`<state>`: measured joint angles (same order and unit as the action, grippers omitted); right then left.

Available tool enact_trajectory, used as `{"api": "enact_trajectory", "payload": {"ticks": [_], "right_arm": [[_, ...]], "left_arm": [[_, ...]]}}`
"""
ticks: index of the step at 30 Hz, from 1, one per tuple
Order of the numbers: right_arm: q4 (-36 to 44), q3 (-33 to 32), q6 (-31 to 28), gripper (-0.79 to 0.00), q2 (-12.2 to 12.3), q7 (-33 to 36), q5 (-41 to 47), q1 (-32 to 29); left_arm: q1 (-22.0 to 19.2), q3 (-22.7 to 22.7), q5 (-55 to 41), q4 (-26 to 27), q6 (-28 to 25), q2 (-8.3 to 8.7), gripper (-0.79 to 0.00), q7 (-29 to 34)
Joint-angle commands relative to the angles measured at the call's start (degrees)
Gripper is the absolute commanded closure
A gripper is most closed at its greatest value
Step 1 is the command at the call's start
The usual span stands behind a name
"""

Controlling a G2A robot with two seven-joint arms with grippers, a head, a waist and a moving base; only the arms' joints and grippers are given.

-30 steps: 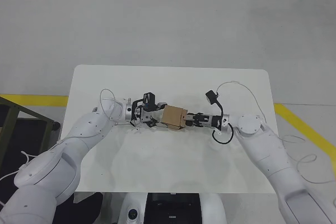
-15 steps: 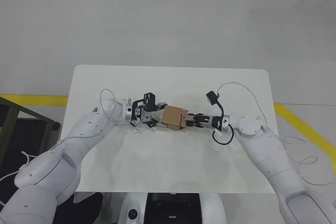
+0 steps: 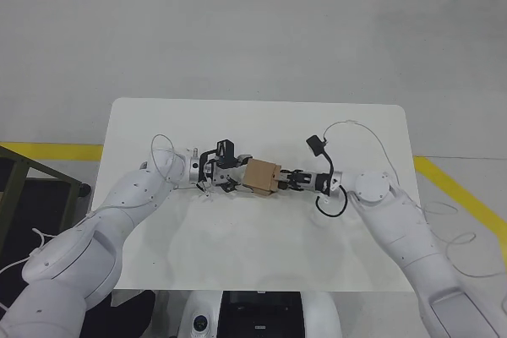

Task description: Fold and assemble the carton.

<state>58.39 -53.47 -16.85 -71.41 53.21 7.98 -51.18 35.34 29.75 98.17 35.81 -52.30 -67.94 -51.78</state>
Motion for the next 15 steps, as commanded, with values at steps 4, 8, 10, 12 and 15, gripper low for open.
{"api": "enact_trajectory", "payload": {"ticks": [4,8,10,12,15], "right_arm": [[1.94,0.00,1.71,-0.132,0.18,-0.97,-2.27,-0.35],[2.70,0.39,2.74,-0.139,0.07,-1.41,-3.11,-0.35],[2.87,0.46,3.03,-0.148,0.06,-1.61,-3.58,-0.33],[3.12,0.26,3.19,-0.175,0.14,-1.90,-3.98,-0.49],[3.97,-0.42,3.47,-0.185,0.43,-2.31,-4.75,-1.08]], "left_arm": [[0.00,-0.01,0.21,0.19,-0.08,-0.01,-0.613,-0.09],[0.00,0.00,0.31,0.27,-0.14,-0.02,-0.613,-0.01],[0.00,0.04,0.33,0.25,-0.06,-0.03,-0.616,0.08],[0.03,0.11,0.26,0.17,0.00,-0.02,-0.613,0.06],[0.01,0.19,0.21,-0.01,-0.04,-0.02,-0.619,0.12]]}}
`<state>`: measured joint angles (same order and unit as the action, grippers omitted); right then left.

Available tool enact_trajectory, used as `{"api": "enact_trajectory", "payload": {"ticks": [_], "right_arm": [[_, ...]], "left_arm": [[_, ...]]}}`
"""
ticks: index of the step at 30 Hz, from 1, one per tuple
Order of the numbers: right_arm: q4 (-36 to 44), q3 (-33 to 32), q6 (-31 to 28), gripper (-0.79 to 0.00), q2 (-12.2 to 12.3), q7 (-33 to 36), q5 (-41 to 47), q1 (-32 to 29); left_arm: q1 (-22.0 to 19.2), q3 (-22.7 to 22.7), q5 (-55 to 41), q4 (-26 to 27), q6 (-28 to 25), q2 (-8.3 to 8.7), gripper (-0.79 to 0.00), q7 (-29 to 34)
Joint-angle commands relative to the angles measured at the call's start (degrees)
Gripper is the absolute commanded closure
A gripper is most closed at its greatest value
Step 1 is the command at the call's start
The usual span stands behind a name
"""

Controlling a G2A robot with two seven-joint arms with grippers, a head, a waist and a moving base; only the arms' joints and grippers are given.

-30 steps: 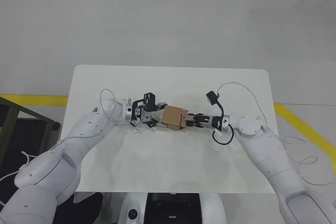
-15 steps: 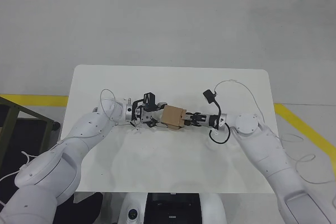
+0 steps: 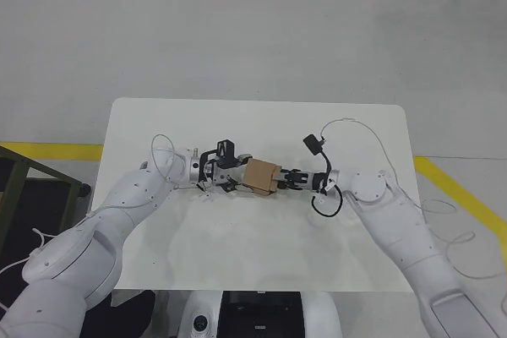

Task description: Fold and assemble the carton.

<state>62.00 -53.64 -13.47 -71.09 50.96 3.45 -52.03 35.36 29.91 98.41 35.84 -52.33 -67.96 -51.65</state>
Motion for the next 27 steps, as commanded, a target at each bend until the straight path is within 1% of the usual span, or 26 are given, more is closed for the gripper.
{"api": "enact_trajectory", "payload": {"ticks": [1,12,27], "right_arm": [[0.82,-0.51,0.27,-0.185,0.25,-0.16,-0.63,-0.46],[6.16,-2.91,2.86,-0.166,1.46,-0.15,-3.32,-3.40],[7.87,-3.75,3.20,-0.123,1.85,0.11,-3.51,-4.50]], "left_arm": [[0.01,0.06,-0.06,-0.06,0.02,0.01,-0.616,-0.05],[0.00,0.19,0.05,-0.07,0.04,-0.01,-0.610,0.03],[0.04,0.44,-0.09,-0.01,-0.04,-0.07,-0.613,0.52]]}}
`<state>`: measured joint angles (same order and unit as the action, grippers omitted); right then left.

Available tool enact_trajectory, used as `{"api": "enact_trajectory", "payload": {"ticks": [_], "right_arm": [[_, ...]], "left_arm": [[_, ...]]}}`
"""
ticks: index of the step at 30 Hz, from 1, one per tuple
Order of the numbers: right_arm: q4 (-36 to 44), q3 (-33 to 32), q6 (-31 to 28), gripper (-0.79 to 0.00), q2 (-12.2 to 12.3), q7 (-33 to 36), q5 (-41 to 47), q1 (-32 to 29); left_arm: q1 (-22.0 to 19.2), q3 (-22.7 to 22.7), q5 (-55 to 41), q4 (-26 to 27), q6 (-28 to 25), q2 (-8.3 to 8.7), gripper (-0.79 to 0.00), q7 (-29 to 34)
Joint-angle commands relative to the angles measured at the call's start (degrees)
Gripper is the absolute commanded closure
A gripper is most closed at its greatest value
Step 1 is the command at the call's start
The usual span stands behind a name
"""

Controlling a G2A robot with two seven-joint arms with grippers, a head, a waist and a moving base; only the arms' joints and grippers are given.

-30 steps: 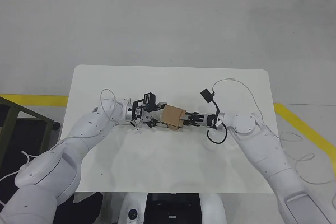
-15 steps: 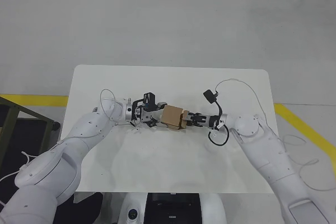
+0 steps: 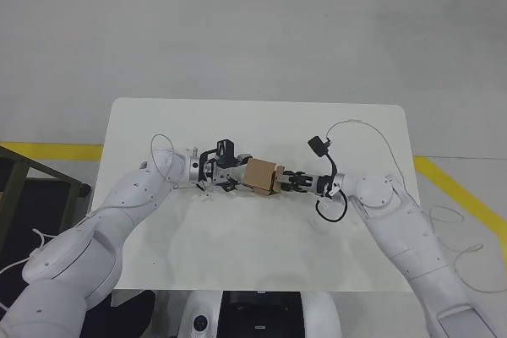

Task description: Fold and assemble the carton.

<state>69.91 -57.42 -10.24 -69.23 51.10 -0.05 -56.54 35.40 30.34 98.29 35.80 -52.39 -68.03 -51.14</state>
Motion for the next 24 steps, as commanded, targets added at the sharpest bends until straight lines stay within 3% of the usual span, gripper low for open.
{"api": "enact_trajectory", "payload": {"ticks": [1,24], "right_arm": [[-0.10,0.07,0.00,-0.120,-0.02,-0.04,0.05,0.00],[1.24,1.88,2.49,-0.135,-0.40,-0.96,-2.80,1.10]], "left_arm": [[0.01,0.01,0.08,0.05,0.10,0.00,-0.610,-0.01],[0.16,0.22,0.40,0.47,0.01,0.05,-0.613,-0.05]]}}
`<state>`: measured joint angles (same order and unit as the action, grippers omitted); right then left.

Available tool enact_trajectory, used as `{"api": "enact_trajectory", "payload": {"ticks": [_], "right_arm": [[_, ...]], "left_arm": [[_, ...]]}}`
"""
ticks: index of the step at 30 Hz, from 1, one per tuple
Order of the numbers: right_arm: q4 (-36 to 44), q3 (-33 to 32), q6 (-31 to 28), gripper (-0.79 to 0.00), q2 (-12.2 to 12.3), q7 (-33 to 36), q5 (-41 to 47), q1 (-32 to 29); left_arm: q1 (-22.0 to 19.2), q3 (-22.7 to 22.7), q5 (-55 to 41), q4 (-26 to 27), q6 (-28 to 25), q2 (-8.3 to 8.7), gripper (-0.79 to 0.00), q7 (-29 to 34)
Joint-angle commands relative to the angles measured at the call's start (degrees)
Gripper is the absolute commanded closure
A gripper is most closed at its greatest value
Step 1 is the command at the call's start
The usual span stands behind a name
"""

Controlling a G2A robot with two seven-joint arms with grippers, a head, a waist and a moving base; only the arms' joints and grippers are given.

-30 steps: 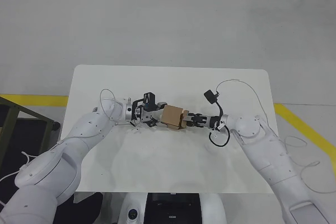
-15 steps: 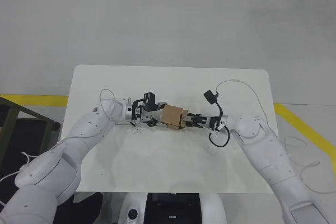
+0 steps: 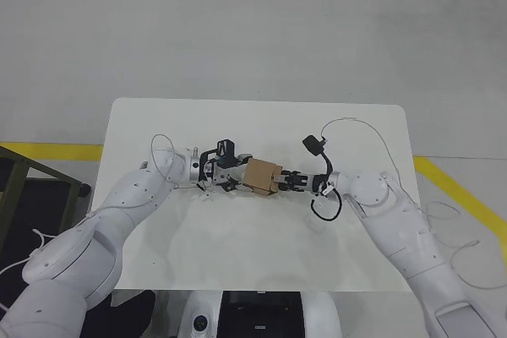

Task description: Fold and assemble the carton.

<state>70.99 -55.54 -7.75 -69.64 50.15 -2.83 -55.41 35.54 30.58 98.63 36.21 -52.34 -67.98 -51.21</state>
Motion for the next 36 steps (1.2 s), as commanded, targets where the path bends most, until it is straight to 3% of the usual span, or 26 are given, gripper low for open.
{"api": "enact_trajectory", "payload": {"ticks": [1,20,36], "right_arm": [[0.29,0.01,0.01,-0.135,0.00,0.04,-0.06,-0.04],[1.66,0.04,0.29,-0.154,0.03,-0.02,-1.02,-0.26],[4.61,-1.81,0.52,-0.095,0.78,0.14,-1.29,-2.50]], "left_arm": [[0.02,-0.02,0.07,0.11,-0.06,0.00,-0.616,0.05],[0.11,0.29,-0.09,0.26,-0.20,0.02,-0.613,0.58],[0.07,0.43,-0.14,-0.06,0.05,-0.11,-0.610,0.80]]}}
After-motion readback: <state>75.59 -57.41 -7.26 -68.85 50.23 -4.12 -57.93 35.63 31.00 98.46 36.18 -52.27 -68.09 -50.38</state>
